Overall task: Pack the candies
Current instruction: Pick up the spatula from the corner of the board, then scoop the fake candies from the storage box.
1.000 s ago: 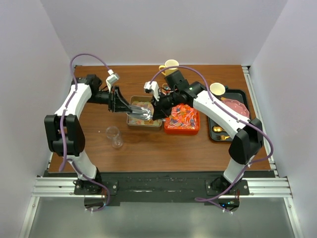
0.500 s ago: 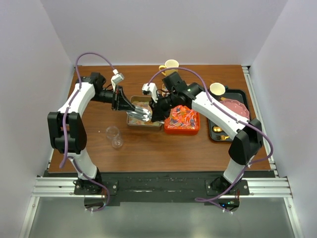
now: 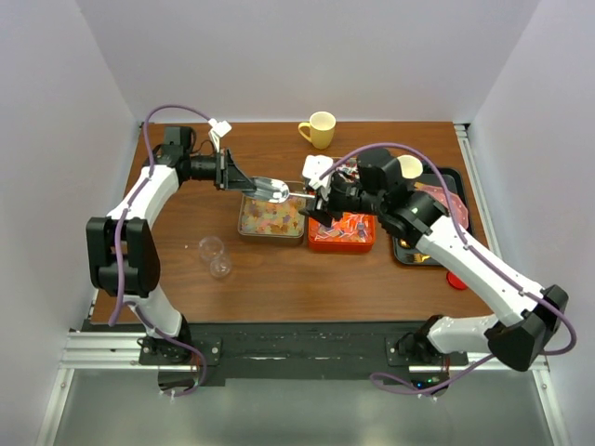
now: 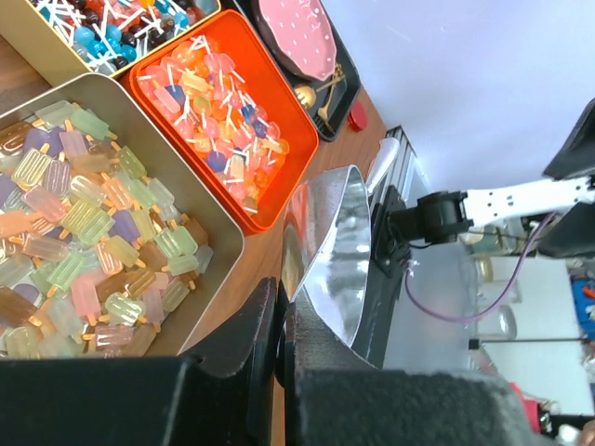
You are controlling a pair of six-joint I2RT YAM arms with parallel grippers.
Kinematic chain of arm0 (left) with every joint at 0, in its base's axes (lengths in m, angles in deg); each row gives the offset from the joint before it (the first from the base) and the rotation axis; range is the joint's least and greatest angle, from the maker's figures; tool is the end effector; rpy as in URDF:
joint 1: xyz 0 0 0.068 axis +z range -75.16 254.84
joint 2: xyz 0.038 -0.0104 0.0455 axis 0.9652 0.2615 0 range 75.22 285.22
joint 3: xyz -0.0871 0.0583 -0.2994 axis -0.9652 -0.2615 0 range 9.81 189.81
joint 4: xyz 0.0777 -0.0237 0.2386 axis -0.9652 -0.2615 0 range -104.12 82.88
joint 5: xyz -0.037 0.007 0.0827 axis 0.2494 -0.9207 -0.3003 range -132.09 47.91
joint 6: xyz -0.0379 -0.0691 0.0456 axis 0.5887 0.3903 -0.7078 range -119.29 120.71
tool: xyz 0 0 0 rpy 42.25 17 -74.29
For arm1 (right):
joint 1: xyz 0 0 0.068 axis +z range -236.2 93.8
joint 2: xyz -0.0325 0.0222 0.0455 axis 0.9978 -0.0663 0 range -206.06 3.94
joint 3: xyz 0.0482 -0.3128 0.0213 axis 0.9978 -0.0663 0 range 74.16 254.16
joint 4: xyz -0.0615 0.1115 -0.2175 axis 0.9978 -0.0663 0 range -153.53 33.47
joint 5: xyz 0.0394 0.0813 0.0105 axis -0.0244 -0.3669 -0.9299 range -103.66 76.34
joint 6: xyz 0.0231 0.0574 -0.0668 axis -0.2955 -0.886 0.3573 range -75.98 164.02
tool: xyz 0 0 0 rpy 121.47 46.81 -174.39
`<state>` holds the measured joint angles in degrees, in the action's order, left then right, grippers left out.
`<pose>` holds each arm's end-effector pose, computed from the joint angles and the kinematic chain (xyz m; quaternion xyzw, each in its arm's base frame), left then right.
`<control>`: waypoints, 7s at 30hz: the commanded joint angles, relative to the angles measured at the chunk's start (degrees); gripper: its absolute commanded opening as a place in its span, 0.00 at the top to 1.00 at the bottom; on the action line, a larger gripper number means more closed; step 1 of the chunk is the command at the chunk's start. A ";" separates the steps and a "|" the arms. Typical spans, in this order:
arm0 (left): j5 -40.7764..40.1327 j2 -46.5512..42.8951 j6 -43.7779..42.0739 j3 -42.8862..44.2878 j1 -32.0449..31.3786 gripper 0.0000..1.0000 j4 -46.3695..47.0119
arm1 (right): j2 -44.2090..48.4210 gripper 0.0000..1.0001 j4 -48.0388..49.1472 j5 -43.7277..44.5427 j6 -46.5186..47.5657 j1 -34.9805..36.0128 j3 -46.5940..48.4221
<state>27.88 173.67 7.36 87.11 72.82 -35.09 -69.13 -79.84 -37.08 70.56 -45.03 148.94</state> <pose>0.3701 -0.0897 0.3140 0.1690 0.7752 -0.5573 0.2447 0.2055 0.2227 0.4220 -0.5460 0.6090 0.2366 0.5245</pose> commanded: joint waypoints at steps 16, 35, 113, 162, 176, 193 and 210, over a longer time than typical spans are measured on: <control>1.65 -6.61 7.50 -4.88 -0.18 1.00 5.82 | -12.70 0.50 5.56 6.55 4.13 0.49 3.96; 3.94 -5.47 5.65 -3.47 -0.18 1.00 5.38 | -14.37 0.66 4.94 5.49 3.60 -0.30 2.21; -25.33 -7.05 -7.09 -9.79 -0.35 0.29 4.50 | -36.34 1.00 -38.31 54.00 53.61 -12.52 21.99; -23.83 -9.95 -5.69 -13.93 -0.26 0.31 8.19 | -37.92 1.00 -35.13 40.29 67.33 -10.50 14.94; -23.92 -9.51 -5.69 -14.28 -0.09 0.31 8.19 | -38.27 1.00 -36.01 38.27 63.11 -6.37 13.02; -23.74 -8.54 -4.81 -14.02 0.35 0.31 8.54 | -46.36 1.00 -39.88 26.42 49.14 -4.87 21.01; -23.57 -8.19 -4.90 -12.17 0.35 0.31 6.96 | -39.25 1.00 -34.79 3.83 44.74 -11.72 16.01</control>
<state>2.66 165.74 2.18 72.93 72.84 -29.01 -113.26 -117.32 -23.85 117.27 -56.24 166.03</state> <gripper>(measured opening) 0.690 0.103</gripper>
